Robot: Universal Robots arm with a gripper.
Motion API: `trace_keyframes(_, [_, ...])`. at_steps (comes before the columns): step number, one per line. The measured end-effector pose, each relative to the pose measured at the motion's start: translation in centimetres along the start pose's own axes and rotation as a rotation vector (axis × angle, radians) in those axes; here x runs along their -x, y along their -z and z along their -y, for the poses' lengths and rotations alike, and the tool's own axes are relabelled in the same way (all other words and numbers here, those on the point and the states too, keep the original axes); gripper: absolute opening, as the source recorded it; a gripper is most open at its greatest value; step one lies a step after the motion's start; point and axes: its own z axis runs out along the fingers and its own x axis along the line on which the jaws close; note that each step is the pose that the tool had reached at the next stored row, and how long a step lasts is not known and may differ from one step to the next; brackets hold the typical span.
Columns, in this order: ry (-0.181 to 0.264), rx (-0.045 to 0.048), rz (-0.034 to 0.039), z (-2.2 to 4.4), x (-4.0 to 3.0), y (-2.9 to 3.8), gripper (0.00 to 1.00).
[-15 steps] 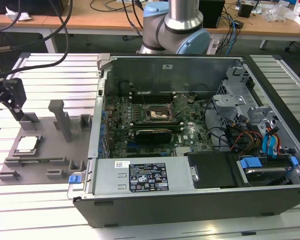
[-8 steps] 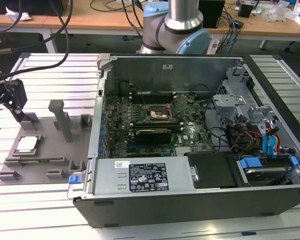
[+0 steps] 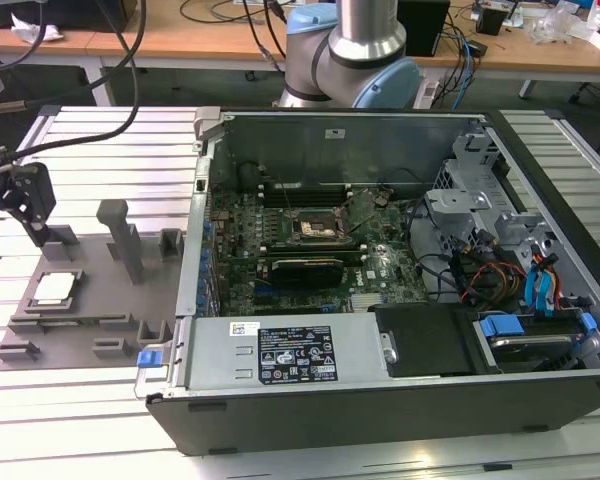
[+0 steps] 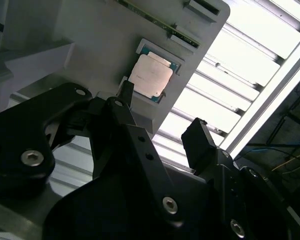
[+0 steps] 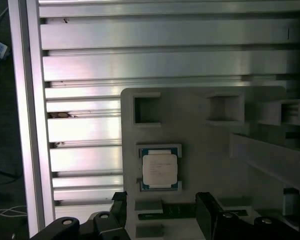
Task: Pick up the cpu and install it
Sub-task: 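Pick up the cpu and move it towards the insertion slot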
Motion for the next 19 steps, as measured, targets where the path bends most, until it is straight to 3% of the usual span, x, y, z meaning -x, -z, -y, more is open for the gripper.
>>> trace_keyframes(19, [0.0, -0.0003, 0.0, -0.08, -0.03, -1.09, 0.66])
